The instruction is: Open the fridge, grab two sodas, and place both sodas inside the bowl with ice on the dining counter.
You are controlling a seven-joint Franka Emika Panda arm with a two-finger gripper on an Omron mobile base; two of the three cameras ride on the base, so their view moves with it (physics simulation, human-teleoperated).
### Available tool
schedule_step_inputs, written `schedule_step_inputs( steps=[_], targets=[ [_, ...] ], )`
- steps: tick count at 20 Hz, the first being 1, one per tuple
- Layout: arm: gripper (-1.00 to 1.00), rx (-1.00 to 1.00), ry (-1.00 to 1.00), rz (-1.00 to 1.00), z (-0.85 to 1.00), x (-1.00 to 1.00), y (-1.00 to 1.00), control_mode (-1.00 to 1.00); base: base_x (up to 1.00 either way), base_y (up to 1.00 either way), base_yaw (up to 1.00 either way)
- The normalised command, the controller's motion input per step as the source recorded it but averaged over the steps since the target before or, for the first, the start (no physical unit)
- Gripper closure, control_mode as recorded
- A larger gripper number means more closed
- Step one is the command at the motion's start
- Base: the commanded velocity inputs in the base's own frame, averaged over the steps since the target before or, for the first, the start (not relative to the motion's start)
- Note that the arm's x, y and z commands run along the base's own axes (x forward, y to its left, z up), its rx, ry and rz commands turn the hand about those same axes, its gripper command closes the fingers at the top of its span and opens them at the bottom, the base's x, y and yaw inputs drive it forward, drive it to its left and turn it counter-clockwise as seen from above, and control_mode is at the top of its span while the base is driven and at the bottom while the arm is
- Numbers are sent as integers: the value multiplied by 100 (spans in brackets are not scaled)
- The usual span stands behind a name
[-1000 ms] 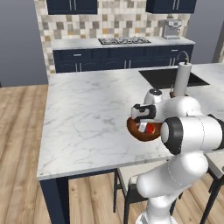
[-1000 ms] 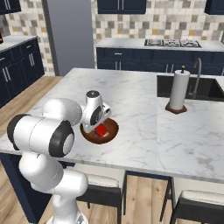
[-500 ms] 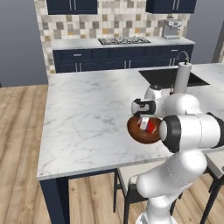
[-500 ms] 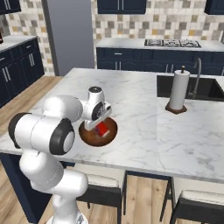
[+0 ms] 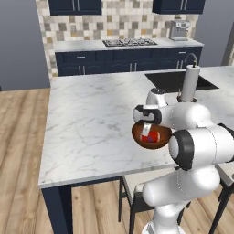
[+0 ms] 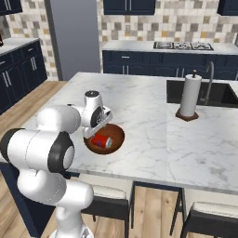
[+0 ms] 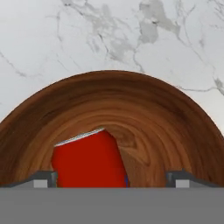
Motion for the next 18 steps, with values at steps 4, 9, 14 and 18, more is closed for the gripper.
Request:
schedule_step_inputs(
  steps=[4,9,14,18],
  targets=[
    [-100,0,-6,0,67,-1,-2,-100,0,0,0],
    [-100,7,-10,-10,71,-54,0,-100,0,0,0],
    [-100,17,-15,-31,43,-100,6,-100,0,0,0],
    [-100,14,-14,-36,33,-100,23,-100,0,0,0]
  ],
)
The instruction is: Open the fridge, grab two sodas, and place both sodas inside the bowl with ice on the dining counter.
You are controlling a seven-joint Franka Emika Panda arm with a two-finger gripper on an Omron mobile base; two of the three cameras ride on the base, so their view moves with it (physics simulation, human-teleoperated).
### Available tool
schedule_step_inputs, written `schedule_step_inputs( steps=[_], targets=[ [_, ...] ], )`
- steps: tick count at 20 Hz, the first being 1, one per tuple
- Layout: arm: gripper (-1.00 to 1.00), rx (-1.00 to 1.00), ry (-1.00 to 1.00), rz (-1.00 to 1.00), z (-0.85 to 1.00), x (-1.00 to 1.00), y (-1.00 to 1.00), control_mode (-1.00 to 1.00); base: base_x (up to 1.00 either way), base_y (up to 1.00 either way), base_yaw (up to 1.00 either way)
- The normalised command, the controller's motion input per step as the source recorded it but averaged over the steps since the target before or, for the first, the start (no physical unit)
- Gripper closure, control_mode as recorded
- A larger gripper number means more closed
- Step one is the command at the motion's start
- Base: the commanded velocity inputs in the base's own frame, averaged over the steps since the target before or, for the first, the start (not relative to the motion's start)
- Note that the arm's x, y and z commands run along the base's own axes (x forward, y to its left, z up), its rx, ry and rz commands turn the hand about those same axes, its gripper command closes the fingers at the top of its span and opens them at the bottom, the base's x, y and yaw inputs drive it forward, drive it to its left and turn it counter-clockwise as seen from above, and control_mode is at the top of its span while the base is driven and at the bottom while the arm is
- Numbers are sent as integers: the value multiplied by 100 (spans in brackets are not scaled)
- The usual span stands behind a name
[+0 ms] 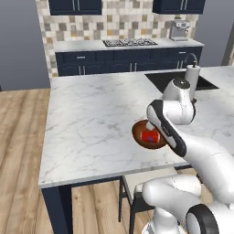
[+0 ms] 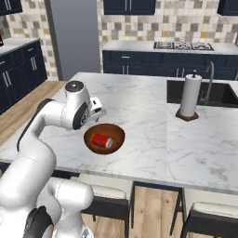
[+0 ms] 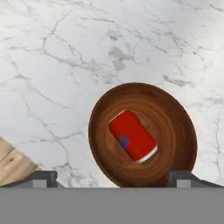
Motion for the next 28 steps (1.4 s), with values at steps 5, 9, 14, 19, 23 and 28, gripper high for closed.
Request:
schedule_step_inputs(
  steps=[5,9,14,19,23,28],
  targets=[
    [-100,13,-12,-34,44,-100,22,-100,0,0,0],
    [-100,11,-10,-25,32,-100,4,-100,0,0,0],
    [-100,6,-4,-18,7,-100,14,-100,0,0,0],
    [-100,2,-5,-2,-2,-77,12,-100,0,0,0],
    [-100,-2,0,0,-2,-5,1,-100,0,0,0],
    [-100,0,0,0,-4,-10,0,100,-14,9,-1]
  ],
)
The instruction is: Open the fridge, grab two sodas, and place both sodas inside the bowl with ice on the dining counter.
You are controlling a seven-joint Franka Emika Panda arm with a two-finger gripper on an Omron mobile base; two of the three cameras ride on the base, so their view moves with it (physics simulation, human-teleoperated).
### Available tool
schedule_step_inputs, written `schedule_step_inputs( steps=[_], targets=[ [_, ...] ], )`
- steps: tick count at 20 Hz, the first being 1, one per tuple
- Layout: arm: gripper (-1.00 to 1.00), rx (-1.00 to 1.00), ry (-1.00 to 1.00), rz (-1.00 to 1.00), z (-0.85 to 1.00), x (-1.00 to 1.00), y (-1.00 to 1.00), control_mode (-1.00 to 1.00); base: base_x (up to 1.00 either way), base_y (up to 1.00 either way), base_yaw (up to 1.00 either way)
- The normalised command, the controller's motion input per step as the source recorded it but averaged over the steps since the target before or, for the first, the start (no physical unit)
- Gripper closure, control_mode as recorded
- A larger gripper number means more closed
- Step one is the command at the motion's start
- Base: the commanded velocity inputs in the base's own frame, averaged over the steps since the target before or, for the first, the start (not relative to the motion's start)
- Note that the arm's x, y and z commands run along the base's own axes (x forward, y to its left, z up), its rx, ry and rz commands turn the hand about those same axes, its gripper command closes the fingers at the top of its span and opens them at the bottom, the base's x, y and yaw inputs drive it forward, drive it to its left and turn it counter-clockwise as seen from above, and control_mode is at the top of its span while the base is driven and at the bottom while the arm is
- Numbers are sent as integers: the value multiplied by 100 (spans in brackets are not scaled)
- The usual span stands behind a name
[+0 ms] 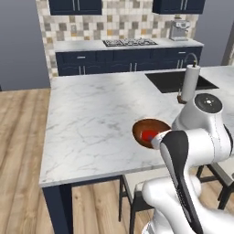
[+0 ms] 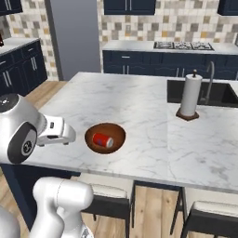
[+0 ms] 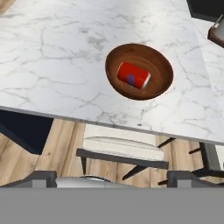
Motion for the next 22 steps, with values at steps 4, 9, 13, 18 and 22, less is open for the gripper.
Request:
schedule_step_inputs(
  steps=[4,9,13,18,22],
  targets=[
    [-100,0,0,0,0,0,0,100,-51,82,-10],
    [-100,0,0,0,0,0,0,100,-56,99,-15],
    [-100,0,0,0,0,0,0,100,-37,100,-18],
    [-100,0,0,0,0,0,0,100,-7,100,-22],
    [-100,0,0,0,0,0,0,100,1,100,-27]
  ],
)
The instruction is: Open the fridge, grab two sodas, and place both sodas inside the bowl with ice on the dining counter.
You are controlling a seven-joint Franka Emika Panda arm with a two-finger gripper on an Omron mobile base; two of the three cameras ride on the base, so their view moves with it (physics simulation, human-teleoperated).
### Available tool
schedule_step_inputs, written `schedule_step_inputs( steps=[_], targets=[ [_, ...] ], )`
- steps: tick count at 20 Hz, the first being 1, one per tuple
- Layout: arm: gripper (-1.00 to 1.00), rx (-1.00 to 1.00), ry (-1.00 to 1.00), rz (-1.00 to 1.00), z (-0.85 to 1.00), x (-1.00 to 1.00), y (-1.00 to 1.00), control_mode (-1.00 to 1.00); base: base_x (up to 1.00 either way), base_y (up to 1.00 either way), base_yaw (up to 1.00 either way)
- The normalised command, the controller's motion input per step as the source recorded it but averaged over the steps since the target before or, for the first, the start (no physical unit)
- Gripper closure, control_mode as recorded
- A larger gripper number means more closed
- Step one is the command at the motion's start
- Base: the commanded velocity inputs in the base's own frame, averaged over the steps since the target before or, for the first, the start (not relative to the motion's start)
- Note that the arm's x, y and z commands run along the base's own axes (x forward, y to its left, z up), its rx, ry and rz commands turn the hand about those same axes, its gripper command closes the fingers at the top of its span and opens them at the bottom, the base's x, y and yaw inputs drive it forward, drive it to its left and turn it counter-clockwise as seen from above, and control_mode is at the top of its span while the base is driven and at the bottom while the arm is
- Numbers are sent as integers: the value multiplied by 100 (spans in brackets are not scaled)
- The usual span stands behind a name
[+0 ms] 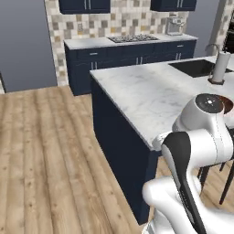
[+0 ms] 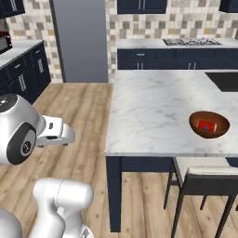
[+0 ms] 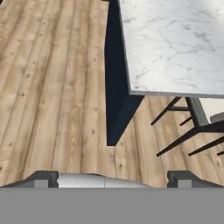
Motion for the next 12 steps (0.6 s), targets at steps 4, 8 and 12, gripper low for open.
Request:
schedule_step_inputs(
  steps=[4,8,12],
  targets=[
    [-100,0,0,0,0,0,0,100,18,100,-32],
    [-100,0,0,0,0,0,0,100,59,100,-24],
    [-100,0,0,0,0,0,0,100,95,100,-12]
  ],
)
